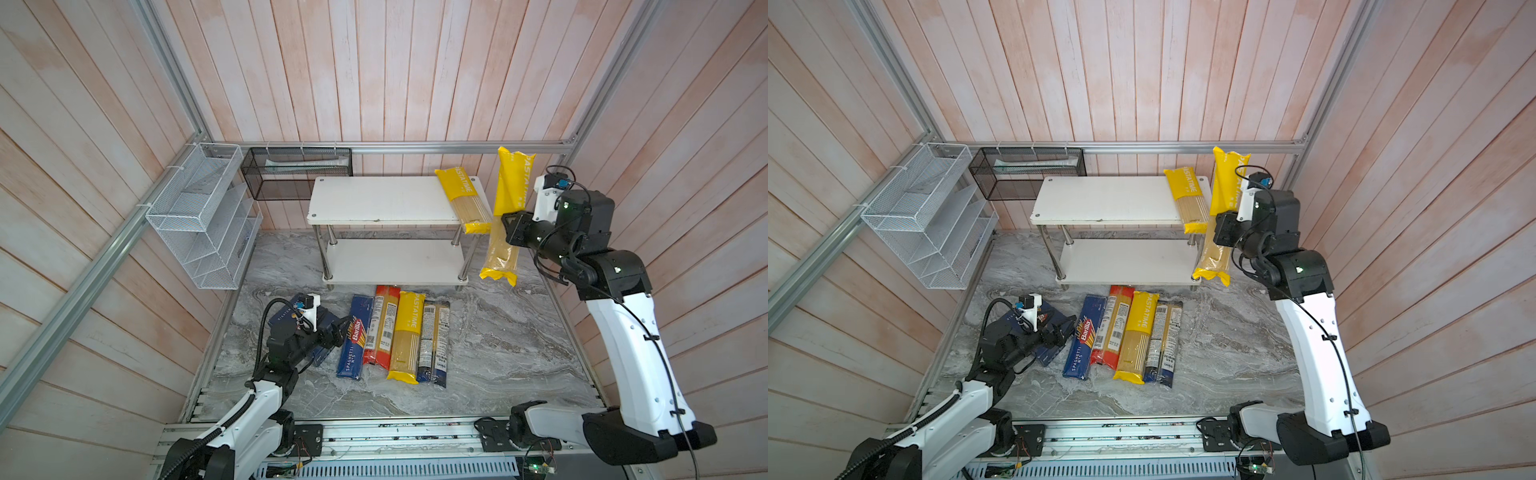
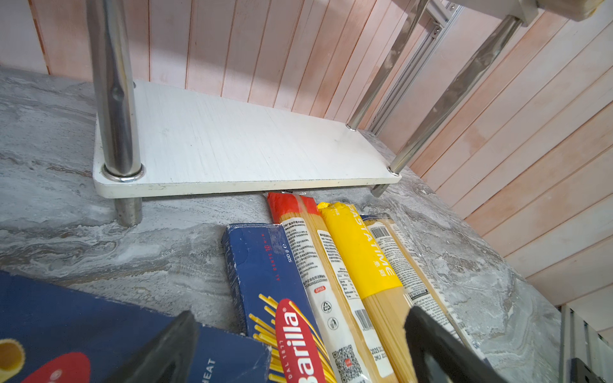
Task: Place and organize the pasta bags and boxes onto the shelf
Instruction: 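Lift the yellow bag upright and carry it over the top shelf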
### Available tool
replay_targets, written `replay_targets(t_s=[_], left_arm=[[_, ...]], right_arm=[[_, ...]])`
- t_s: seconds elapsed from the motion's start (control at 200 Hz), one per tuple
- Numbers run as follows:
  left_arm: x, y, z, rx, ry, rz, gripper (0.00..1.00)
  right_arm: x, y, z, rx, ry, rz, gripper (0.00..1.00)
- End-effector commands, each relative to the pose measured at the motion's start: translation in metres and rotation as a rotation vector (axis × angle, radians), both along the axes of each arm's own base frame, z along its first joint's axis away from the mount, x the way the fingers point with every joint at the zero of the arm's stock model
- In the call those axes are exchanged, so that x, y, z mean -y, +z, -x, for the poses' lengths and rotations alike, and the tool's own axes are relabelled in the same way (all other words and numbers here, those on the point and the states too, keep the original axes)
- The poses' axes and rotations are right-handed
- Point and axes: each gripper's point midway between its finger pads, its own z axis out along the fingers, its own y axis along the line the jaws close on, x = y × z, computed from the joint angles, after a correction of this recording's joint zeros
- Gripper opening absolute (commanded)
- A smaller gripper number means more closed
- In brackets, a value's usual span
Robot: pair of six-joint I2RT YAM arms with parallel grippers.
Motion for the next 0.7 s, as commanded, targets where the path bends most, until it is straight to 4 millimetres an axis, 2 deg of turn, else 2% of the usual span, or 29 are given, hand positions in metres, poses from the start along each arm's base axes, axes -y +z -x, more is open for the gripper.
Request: replay_targets(t_s=[0.0,0.165,0.695], left_arm=[[0.0,0.0,-0.002,0.015,0.001,-0.018,1.0],[-0.001,-0.001,-0.002,0.016,0.008,-0.02,1.0],[-0.003,0.0,-0.001,0.024,0.02,-0.023,1.0]], right_arm=[[-0.026,0.057,-0.004,0.176,0.076,-0.034,0.01],[-0.052,0.066,-0.02,0.19,0.125,-0.042,0.01],[-0.12,0.056,-0.082,0.155,0.252,-0.059,0.01]])
